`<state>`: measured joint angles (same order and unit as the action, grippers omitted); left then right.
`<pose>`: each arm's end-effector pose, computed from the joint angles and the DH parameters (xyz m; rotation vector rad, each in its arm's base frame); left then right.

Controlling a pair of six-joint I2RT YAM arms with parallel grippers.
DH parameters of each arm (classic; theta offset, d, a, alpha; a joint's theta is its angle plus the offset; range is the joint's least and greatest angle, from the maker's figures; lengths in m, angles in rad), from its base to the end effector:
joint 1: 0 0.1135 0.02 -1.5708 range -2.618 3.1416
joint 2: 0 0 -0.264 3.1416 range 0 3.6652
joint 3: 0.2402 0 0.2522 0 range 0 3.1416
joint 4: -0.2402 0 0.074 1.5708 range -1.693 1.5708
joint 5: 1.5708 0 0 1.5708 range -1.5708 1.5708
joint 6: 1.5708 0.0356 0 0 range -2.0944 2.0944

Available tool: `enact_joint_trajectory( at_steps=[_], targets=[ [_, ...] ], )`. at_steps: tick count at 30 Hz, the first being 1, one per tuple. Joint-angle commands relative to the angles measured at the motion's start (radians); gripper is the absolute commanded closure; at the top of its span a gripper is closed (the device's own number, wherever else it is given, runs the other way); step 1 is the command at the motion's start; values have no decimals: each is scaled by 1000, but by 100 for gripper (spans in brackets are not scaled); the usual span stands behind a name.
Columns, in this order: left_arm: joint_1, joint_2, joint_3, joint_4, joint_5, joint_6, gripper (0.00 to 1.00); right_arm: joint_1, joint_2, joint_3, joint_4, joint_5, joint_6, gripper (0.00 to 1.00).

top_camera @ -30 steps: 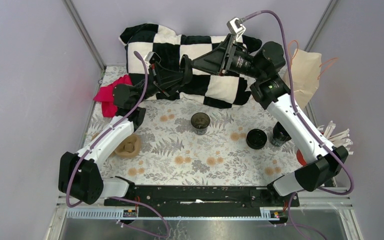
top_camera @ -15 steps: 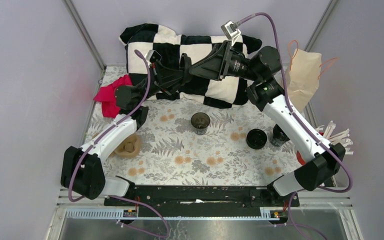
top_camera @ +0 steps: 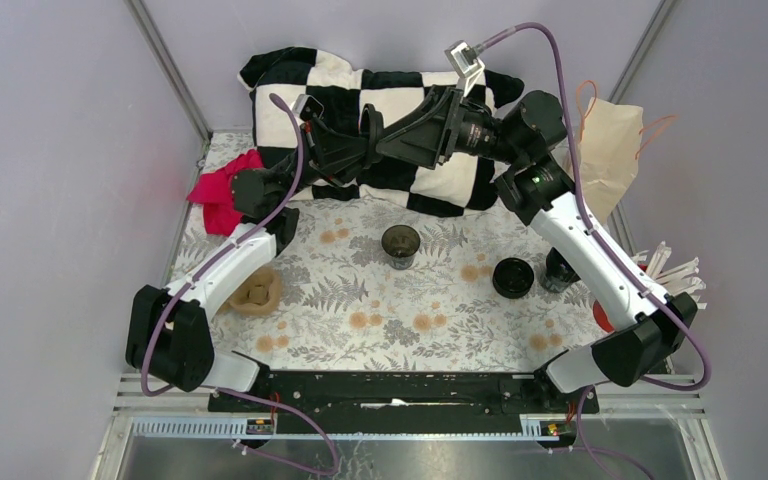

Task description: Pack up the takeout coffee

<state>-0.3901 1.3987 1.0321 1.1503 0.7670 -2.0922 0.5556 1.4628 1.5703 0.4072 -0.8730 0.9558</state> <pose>0.2639 -0.1352 0.4121 -0.1144 1.4268 -2.4733 0.2515 0.1883 0.5096 -0.6685 1.3014 1.7313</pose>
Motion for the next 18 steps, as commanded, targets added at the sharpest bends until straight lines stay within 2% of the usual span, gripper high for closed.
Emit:
enact_joint_trajectory(
  at_steps=[1, 8, 16, 18],
  targets=[
    [-22, -15, 35, 76, 20, -315, 89, 18, -5, 34, -93, 39, -68, 0],
    [-24, -27, 28, 64, 25, -305, 89, -17, -12, -6, -32, 34, -6, 0],
    [-24, -33, 22, 71, 31, -311, 89, -42, -47, -36, -61, 31, -31, 0],
    [-24, -35, 21, 71, 31, -311, 89, -42, -35, -36, -7, 15, 5, 0]
  ],
)
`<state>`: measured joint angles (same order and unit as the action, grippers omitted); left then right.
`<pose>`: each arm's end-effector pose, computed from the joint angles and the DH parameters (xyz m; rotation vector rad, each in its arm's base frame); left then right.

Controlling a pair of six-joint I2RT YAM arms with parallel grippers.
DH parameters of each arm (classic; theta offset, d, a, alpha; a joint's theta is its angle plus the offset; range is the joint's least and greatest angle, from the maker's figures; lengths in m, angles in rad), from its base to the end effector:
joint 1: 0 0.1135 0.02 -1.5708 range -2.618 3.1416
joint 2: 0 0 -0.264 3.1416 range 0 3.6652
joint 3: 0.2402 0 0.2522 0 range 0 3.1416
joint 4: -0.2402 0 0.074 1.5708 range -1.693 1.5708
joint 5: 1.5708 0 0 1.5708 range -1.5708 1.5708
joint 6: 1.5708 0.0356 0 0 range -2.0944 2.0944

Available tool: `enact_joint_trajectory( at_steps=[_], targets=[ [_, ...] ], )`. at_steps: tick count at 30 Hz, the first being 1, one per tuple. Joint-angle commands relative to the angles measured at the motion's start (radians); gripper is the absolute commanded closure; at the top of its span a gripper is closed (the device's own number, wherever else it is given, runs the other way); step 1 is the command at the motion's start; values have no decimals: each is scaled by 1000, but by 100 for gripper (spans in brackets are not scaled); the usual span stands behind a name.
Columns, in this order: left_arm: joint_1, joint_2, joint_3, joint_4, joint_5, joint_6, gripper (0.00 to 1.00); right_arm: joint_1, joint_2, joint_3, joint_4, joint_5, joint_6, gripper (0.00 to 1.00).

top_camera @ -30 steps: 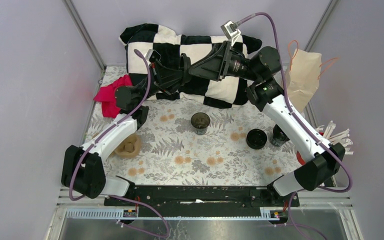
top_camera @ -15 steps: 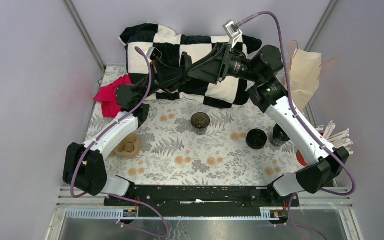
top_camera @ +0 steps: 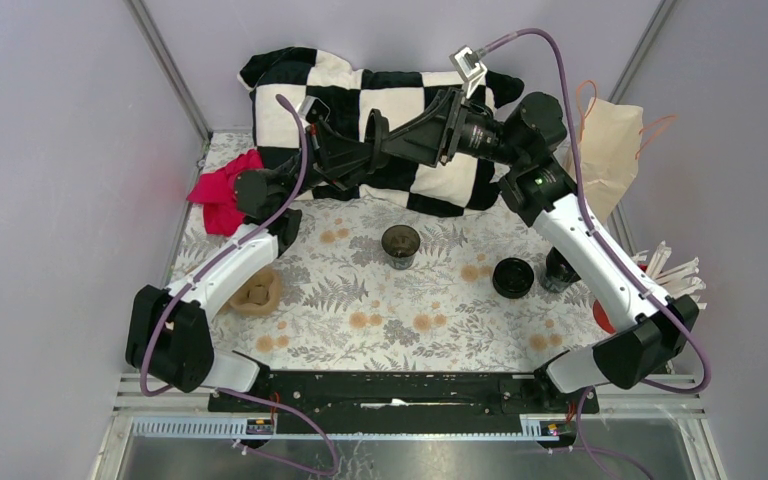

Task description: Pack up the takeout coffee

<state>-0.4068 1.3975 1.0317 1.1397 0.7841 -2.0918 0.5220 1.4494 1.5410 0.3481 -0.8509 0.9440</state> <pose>0.2616 -0.1401 0.4113 -0.0965 1.4583 -2.4862 0.2594 0.1801 0.4992 -0.5968 1.3770 1.6990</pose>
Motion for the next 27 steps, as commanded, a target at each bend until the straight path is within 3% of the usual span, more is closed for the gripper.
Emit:
enact_joint_trajectory(
  at_steps=[1, 5, 13, 19, 23, 27],
  targets=[
    [-7, -35, 20, 80, 15, -312, 89, -9, -9, -1, 99, -22, 47, 0],
    [-7, -38, 15, 75, 11, -311, 89, 2, 36, 16, 271, -89, 171, 5],
    [-10, -40, 27, 51, 15, -300, 88, 36, 78, 63, 259, -104, 170, 7],
    [-11, -47, 20, 31, 15, -286, 86, 36, 80, 58, 291, -104, 194, 17],
    [-12, -56, 12, 9, 10, -278, 74, 38, 74, 36, 312, -97, 206, 22],
    [-12, -67, 9, -28, 17, -255, 68, 36, 71, 14, 361, -91, 247, 26]
  ],
)
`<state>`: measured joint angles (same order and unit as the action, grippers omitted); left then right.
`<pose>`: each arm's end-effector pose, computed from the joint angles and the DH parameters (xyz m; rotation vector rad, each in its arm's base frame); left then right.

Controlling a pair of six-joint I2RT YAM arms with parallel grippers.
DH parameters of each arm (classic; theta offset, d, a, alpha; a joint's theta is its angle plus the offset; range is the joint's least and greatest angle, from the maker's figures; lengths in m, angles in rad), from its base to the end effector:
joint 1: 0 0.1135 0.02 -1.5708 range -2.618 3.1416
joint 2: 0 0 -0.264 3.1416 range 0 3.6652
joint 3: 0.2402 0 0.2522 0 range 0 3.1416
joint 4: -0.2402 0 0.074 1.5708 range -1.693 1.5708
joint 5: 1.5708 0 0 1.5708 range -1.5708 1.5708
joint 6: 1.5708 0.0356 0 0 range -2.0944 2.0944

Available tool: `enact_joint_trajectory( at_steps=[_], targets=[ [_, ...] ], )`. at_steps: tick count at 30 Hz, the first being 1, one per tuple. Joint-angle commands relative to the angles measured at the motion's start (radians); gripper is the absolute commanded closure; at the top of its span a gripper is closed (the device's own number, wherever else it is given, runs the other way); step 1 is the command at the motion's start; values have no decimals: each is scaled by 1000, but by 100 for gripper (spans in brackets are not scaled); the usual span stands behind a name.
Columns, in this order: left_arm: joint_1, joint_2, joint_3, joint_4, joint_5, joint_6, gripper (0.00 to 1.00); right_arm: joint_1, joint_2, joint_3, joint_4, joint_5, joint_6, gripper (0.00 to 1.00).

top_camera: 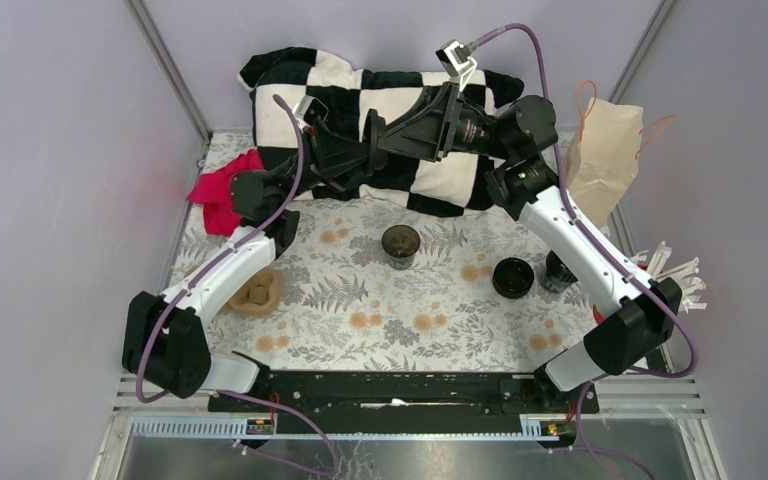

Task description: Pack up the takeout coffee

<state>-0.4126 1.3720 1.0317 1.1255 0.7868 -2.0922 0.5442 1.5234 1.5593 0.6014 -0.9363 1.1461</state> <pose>0.2546 -0.1389 0.4172 -0.0779 1.4537 -2.4912 0.2646 0.1936 0.5025 -0.6798 1.2862 1.8691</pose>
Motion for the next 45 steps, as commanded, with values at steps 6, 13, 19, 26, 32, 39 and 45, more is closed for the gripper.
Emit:
enact_joint_trajectory(
  at_steps=[6, 13, 19, 26, 32, 39, 45],
  targets=[
    [-5, -58, -23, -27, 7, -247, 58, 15, -14, -31, 127, 5, 65, 29],
    [31, -106, -97, -51, 0, -222, 22, 5, -57, -71, -14, 58, -4, 29],
    [131, -173, -170, -138, 73, -164, 2, -38, -120, -127, -214, 102, -94, 29],
    [301, -270, -69, -1159, 241, 500, 1, -50, -124, 5, -997, 382, -538, 27],
    [300, -226, -40, -1432, 210, 750, 1, -48, 9, 142, -1425, 581, -740, 29],
    [284, -143, 3, -1608, 107, 937, 1, -12, 154, 250, -1582, 757, -849, 28],
    [222, -66, 81, -1747, -29, 1115, 1, 71, 320, 372, -1653, 931, -925, 27]
  ],
)
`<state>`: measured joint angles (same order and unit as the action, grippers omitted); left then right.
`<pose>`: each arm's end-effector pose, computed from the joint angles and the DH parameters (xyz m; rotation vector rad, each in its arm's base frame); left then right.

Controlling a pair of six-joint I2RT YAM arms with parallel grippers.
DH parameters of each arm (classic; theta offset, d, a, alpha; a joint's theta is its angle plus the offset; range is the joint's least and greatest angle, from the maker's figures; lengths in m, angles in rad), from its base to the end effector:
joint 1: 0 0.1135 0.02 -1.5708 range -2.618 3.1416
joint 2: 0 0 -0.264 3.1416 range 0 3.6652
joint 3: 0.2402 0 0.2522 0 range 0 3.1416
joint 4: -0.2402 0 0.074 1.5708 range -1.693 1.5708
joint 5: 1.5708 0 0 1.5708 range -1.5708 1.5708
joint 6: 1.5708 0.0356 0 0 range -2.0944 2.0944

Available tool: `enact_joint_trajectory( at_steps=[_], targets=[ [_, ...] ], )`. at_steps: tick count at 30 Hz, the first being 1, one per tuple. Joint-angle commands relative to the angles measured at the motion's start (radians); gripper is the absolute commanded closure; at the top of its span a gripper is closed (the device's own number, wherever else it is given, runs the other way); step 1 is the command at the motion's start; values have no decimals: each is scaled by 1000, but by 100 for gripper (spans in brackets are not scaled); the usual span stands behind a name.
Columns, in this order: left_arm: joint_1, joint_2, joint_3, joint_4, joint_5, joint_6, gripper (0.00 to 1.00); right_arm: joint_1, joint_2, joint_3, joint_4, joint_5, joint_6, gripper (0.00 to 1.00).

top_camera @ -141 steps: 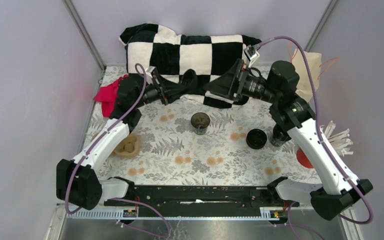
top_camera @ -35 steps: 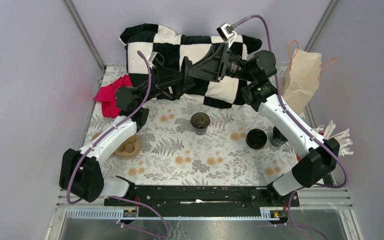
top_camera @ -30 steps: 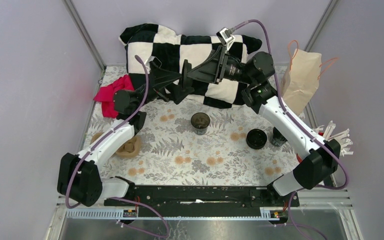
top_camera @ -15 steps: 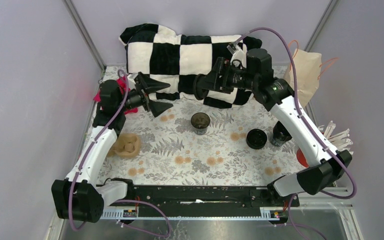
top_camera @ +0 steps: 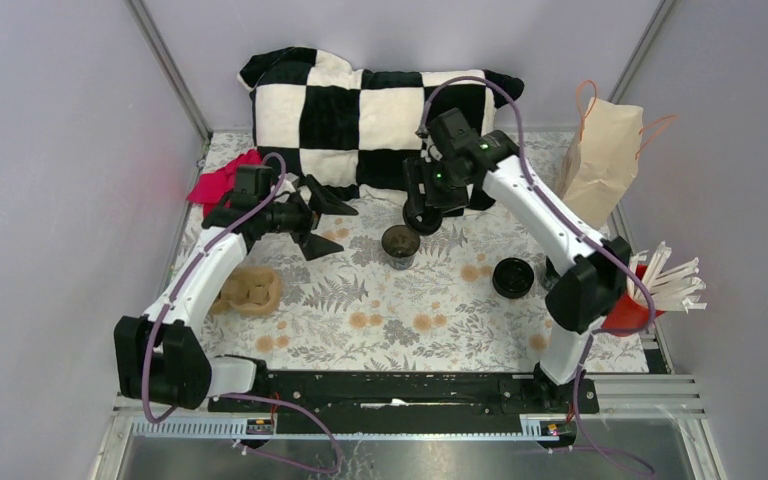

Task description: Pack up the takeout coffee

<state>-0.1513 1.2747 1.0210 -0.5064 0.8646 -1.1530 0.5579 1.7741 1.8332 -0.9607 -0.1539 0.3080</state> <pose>0.2584 -0.0668 0.2957 -0.7784 2.4692 -1.5928 0.3212 0.2069 0.3608 -0.3844 2.5138 0.5487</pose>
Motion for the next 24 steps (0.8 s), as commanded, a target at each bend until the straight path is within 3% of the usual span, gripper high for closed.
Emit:
enact_joint_trajectory(
  at_steps=[1, 9, 17, 24],
  targets=[
    [-52, 44, 108, -138, -129, 202, 1, 65, 101, 137, -117, 149, -91, 27],
    [-87, 82, 148, -207, -259, 368, 1, 119, 283, 318, -236, 173, -74, 27],
    [-87, 32, 155, -315, -375, 505, 1, 194, 333, 327, -282, 253, -26, 27],
    [-87, -3, 147, -336, -427, 526, 1, 205, 372, 347, -290, 277, -21, 27]
  ],
)
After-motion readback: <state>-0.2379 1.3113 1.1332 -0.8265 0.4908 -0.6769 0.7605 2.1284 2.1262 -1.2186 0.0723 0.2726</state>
